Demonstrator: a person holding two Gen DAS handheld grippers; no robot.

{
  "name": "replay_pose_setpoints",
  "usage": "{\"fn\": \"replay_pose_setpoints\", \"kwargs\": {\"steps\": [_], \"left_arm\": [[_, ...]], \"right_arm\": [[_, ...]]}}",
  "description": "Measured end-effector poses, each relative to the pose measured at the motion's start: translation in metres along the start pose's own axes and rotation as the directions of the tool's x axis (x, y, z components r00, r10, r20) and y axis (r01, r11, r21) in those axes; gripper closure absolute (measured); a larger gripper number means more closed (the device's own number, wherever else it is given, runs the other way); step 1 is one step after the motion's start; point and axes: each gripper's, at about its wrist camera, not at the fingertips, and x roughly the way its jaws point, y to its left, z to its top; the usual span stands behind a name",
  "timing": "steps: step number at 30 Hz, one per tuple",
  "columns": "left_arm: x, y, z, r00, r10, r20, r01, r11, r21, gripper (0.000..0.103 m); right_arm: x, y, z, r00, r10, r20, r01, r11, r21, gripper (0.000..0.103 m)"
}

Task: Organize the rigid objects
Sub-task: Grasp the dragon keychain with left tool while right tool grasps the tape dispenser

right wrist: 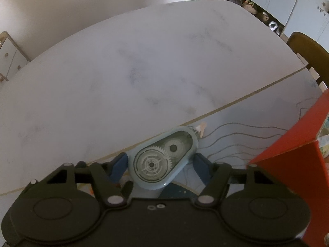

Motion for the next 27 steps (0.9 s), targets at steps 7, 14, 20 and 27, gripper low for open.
{"fn": "replay_pose_setpoints", "kwargs": {"steps": [7,14,20,27], "left_arm": [[-0.01,0.0,-0.005,1.0,0.03,0.0,-0.03,0.999,-0.01,0.053],[-0.031,0.007,-0.018,0.999,0.037,-0.029,-0.039,0.997,-0.071,0.053],[-0.061,0.012,-0.035,0.998,0.045,-0.048,-0.05,0.993,-0.105,0.053],[-0.065,0.019,-0.022,0.996,0.039,-0.078,-0.051,0.986,-0.161,0.054]], "right_arm": [[-0.005,-0.006,-0.01,0.998,0.062,0.005,-0.062,0.997,-0.043,0.049],[-0.024,-0.011,-0.044,0.988,0.154,-0.001,-0.152,0.976,-0.153,0.05],[-0.047,-0.018,-0.071,0.979,0.204,0.002,-0.198,0.953,-0.231,0.051],[-0.063,-0.034,-0.107,0.966,0.257,-0.043,-0.257,0.918,-0.301,0.051]]}}
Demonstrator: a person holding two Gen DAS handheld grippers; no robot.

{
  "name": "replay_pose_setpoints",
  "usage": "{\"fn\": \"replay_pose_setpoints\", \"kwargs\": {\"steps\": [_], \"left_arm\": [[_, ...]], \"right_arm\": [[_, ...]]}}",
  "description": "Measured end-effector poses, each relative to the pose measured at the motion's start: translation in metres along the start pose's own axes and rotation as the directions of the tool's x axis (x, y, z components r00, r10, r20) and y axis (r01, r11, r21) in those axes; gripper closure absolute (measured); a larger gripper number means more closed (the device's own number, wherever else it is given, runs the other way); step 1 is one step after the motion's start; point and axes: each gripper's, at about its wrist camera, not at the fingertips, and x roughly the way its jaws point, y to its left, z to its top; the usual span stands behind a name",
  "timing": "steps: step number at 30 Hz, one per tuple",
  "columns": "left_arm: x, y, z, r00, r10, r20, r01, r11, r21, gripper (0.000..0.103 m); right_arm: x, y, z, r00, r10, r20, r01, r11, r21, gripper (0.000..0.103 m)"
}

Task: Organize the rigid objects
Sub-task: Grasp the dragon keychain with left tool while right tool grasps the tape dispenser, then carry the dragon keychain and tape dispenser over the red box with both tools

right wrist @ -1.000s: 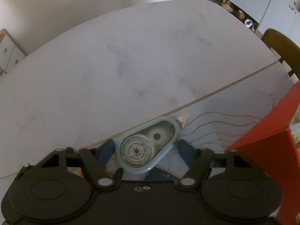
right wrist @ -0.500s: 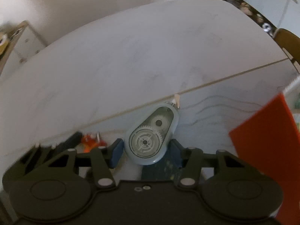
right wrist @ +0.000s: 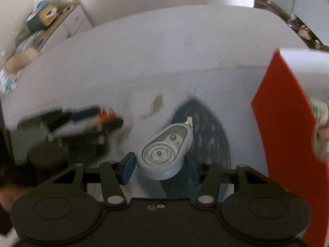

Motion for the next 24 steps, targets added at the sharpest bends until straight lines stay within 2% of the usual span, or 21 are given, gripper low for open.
{"fn": "replay_pose_setpoints", "kwargs": {"steps": [7,11,14,19,24], "left_arm": [[-0.001,-0.019,-0.006,1.0,-0.018,-0.013,0.018,1.0,-0.01,0.054],[-0.009,-0.025,-0.009,0.999,-0.025,-0.02,0.025,1.0,-0.01,0.054],[-0.015,-0.026,-0.01,1.0,-0.023,-0.018,0.022,1.0,-0.011,0.054],[-0.021,-0.025,-0.011,1.0,-0.021,-0.019,0.021,1.0,-0.015,0.054],[-0.023,-0.025,-0.01,1.0,-0.02,-0.016,0.02,1.0,-0.017,0.054]], "right_arm": [[0.001,-0.004,-0.037,0.999,-0.015,-0.041,0.012,0.998,-0.064,0.051],[0.005,-0.006,-0.041,0.999,-0.02,-0.039,0.018,0.999,-0.047,0.05],[0.011,-0.007,-0.037,0.999,-0.029,-0.031,0.028,0.999,-0.035,0.049],[0.01,-0.009,-0.031,0.998,-0.062,-0.006,0.062,0.998,0.018,0.037],[0.015,-0.012,-0.025,0.994,-0.106,-0.012,0.106,0.991,0.081,0.037]]}}
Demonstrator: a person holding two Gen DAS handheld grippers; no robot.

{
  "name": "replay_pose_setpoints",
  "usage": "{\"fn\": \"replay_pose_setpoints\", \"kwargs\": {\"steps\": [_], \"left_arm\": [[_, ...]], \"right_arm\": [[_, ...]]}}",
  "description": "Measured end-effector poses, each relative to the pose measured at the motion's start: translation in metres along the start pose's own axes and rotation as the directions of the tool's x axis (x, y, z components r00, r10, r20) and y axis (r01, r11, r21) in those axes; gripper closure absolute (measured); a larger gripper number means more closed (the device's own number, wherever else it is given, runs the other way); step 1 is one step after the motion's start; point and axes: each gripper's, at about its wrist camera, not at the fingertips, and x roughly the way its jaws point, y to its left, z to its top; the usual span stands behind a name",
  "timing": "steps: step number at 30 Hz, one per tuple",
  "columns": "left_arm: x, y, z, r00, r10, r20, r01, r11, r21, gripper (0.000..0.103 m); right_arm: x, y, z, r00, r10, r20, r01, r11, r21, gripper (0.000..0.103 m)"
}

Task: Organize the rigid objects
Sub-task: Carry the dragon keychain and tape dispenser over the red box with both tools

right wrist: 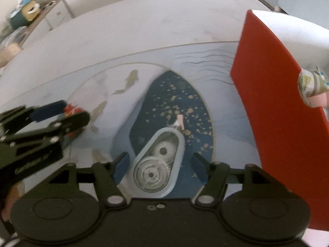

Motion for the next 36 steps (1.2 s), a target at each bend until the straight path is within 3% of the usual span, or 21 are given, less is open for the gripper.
{"fn": "replay_pose_setpoints", "kwargs": {"steps": [8,13,18,27,36], "left_arm": [[-0.002,-0.004,-0.001,1.0,0.002,-0.003,-0.002,1.0,0.0,0.054],[-0.004,-0.006,-0.001,1.0,0.005,-0.003,-0.005,1.0,-0.001,0.054],[-0.009,-0.011,-0.004,1.0,0.008,-0.006,-0.008,1.0,-0.003,0.054],[-0.027,-0.025,-0.007,0.999,-0.02,-0.037,0.019,0.999,-0.028,0.054],[-0.058,-0.056,0.001,0.999,-0.034,-0.009,0.034,0.999,-0.015,0.054]], "right_arm": [[-0.001,0.009,0.001,0.999,-0.054,-0.003,0.054,0.998,-0.021,0.037],[-0.002,0.009,0.0,0.997,-0.079,0.006,0.079,0.995,-0.055,0.049],[-0.008,-0.008,-0.002,0.999,-0.029,0.014,0.029,0.999,-0.028,0.057],[-0.049,-0.018,-0.017,0.997,0.047,0.054,-0.043,0.996,-0.073,0.057],[-0.102,-0.042,-0.024,0.988,0.132,0.083,-0.124,0.987,-0.097,0.057]]}}
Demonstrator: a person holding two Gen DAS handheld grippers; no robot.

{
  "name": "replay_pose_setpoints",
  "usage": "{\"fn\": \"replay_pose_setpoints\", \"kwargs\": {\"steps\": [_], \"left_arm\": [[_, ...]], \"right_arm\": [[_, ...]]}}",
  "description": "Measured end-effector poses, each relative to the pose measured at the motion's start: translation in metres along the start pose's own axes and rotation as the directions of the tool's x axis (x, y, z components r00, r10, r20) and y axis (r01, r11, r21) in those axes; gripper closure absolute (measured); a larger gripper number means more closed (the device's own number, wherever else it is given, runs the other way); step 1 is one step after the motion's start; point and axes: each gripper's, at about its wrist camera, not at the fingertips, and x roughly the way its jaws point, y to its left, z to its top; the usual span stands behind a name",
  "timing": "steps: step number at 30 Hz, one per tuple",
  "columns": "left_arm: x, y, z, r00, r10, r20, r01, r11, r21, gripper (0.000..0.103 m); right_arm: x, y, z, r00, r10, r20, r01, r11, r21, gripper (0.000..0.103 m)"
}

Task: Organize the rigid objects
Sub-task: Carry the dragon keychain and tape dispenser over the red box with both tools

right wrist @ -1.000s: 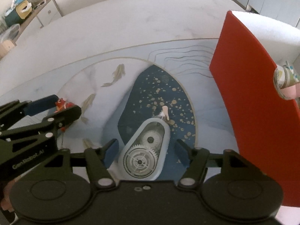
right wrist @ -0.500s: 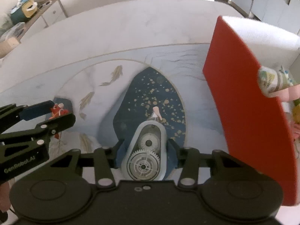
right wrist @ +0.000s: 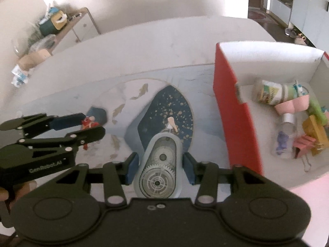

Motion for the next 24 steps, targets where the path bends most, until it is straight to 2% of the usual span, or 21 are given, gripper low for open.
{"fn": "replay_pose_setpoints", "kwargs": {"steps": [7,11,19,24], "left_arm": [[-0.022,-0.034,0.016,1.0,0.02,0.024,-0.02,1.0,0.008,0.054],[-0.031,-0.057,0.029,0.999,0.007,0.038,-0.007,1.0,-0.003,0.054],[-0.031,-0.113,0.062,0.997,-0.005,0.077,0.004,1.0,0.022,0.054],[-0.019,-0.15,0.082,0.995,-0.042,0.088,0.037,0.998,0.054,0.054]], "right_arm": [[-0.048,-0.025,0.007,0.996,0.065,0.055,-0.064,0.998,-0.027,0.057],[-0.07,-0.049,0.012,0.993,0.079,0.088,-0.076,0.997,-0.03,0.057],[-0.098,-0.112,0.026,0.987,0.043,0.157,-0.043,0.999,-0.004,0.057],[-0.105,-0.154,0.033,0.983,0.003,0.183,-0.007,1.0,0.022,0.057]]}}
